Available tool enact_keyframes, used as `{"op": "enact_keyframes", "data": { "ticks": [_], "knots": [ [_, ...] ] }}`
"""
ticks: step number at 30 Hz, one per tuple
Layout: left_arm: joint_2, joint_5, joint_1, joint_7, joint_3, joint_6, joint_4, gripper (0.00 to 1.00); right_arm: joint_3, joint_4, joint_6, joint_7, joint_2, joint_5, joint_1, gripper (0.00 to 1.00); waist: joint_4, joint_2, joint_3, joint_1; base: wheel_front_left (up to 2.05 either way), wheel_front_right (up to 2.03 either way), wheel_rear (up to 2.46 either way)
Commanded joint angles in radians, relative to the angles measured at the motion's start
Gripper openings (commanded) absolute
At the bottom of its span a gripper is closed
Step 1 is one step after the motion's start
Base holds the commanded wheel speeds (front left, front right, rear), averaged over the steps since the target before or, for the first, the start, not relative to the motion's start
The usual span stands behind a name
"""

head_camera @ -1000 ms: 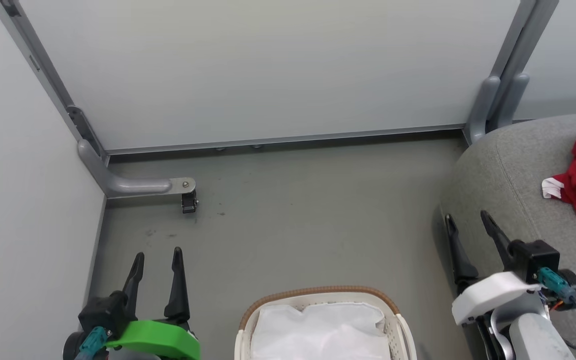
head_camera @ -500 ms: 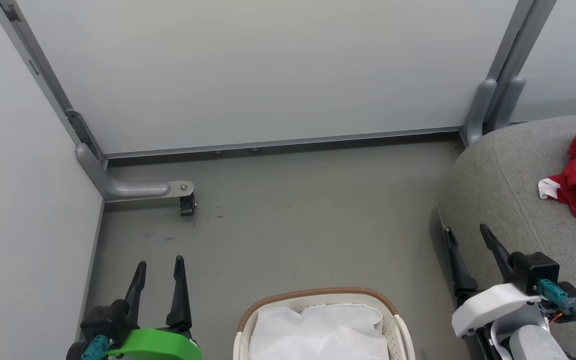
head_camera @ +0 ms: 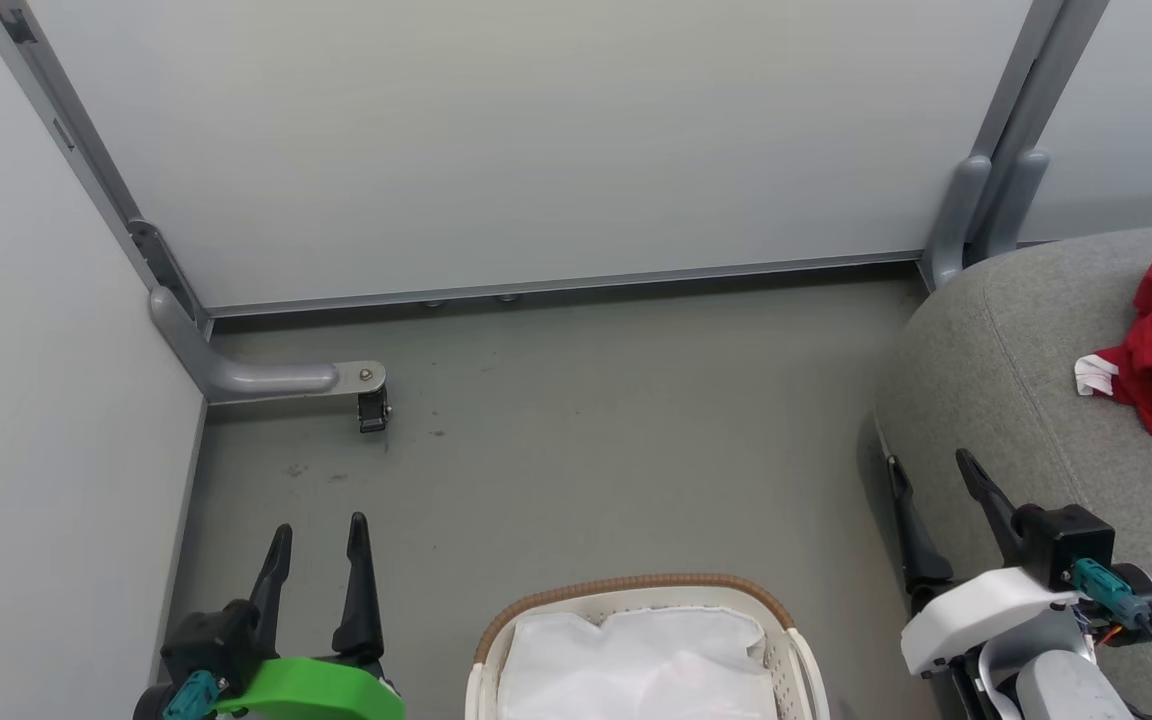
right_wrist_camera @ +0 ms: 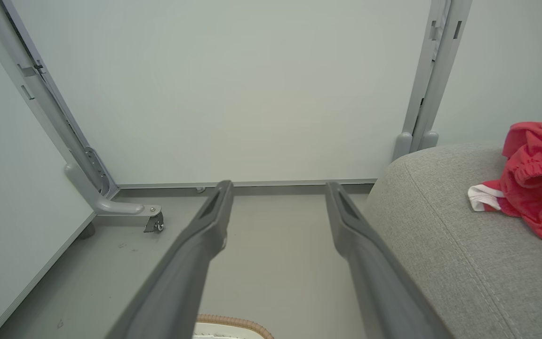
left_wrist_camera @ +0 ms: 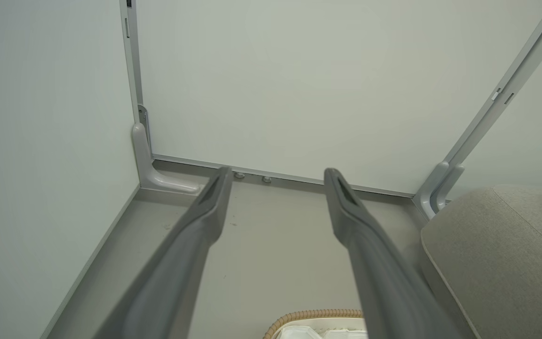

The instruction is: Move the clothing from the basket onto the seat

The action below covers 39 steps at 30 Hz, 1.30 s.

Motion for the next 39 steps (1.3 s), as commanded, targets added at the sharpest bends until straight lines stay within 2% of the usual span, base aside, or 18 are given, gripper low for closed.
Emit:
{"op": "enact_keyframes", "data": {
  "ticks": [1,2,3,7,22,39],
  "knots": [
    [0.0,0.0,0.002,0.0,0.003,-0.002,-0.002,1.0,0.002,0.001,-0.001,-0.005,-0.004,0.007,-0.003,1.0,0.0,0.0,0.0,0.0,0.0,0.0,0.0],
    [0.0,-0.004,0.003,0.0,0.002,-0.005,-0.002,1.0,0.003,0.001,-0.001,-0.005,-0.004,0.008,-0.003,1.0,-0.001,0.0,0.0,0.0,0.0,0.0,0.0],
    [0.0,-0.003,0.0,0.0,0.0,-0.002,0.001,0.0,0.003,0.001,0.0,0.0,0.0,0.002,0.0,0.0,-0.001,0.0,0.0,0.0,0.0,0.0,0.0],
    [0.0,-0.012,0.005,0.002,-0.003,-0.002,0.031,0.0,0.0,0.031,0.0,0.006,0.008,0.01,0.016,0.0,-0.001,0.0,0.0,0.0,0.0,0.0,0.0],
    [0.005,-0.262,-0.021,0.071,0.045,-0.021,0.022,0.0,-0.021,0.002,0.0,0.08,0.006,0.296,0.016,0.0,-0.009,0.0,0.0,0.0,0.0,0.0,0.0],
    [0.009,-0.492,-0.044,0.136,0.092,-0.039,0.01,0.0,-0.039,-0.026,0.0,0.147,0.003,0.56,0.018,0.0,-0.017,0.0,0.0,0.0,0.0,0.0,0.0]
  ]
}}
